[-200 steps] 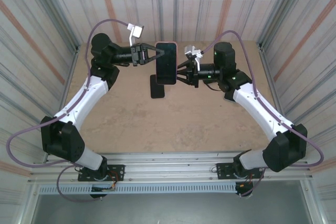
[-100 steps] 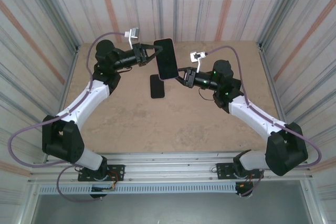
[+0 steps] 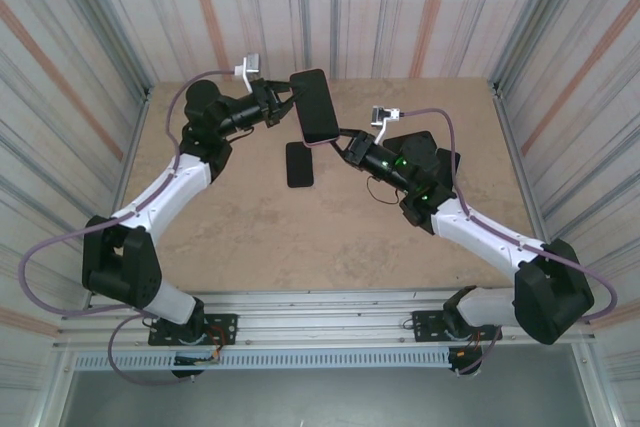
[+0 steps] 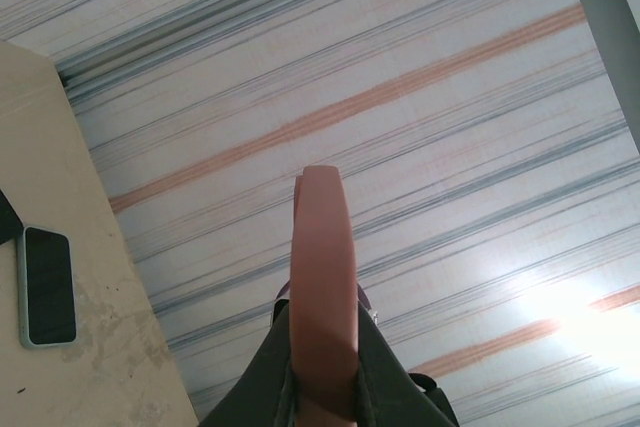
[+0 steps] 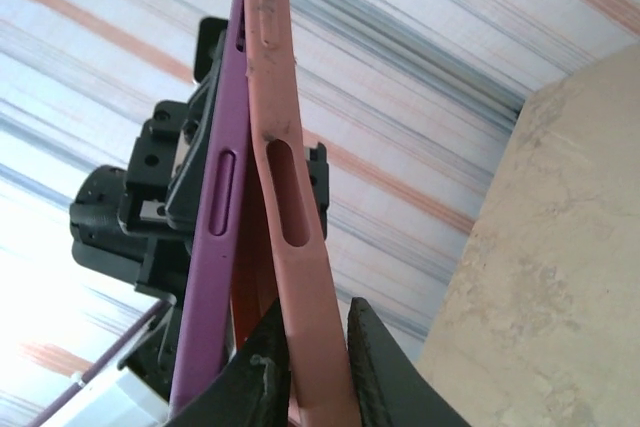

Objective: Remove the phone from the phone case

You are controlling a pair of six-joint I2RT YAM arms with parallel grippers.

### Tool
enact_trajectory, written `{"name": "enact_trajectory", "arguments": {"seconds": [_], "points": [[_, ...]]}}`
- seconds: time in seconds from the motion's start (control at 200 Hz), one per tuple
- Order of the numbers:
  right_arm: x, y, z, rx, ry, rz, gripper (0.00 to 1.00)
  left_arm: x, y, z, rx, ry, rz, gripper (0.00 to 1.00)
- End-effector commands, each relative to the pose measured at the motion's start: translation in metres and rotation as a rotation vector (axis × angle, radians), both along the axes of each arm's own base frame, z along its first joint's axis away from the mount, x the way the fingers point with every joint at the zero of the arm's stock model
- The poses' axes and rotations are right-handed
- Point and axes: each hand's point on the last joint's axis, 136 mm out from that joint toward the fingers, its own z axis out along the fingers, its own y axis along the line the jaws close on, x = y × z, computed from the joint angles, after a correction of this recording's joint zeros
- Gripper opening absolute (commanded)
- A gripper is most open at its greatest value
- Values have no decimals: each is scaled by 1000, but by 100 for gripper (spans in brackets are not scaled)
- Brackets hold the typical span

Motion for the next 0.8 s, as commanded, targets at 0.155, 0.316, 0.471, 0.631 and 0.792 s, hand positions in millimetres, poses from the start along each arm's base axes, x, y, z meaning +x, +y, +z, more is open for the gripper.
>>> {"name": "enact_trajectory", "arguments": {"seconds": [0.155, 0.316, 0.471, 0.631, 0.792], "points": [[-6, -3, 32, 151, -24, -11, 6, 12, -1, -13, -9, 35, 36, 9], [-2, -6, 19, 164, 25, -32, 2, 16, -2, -19, -4, 69, 42, 21], [1, -8, 8, 156, 48, -59, 1, 17, -2, -25, -2, 103, 48, 32], [5, -10, 2, 160, 61, -81, 0, 18, -2, -30, 4, 135, 47, 45], [9, -14, 3, 177, 53, -105, 0, 21, 3, -52, 76, 201, 100, 54]]}}
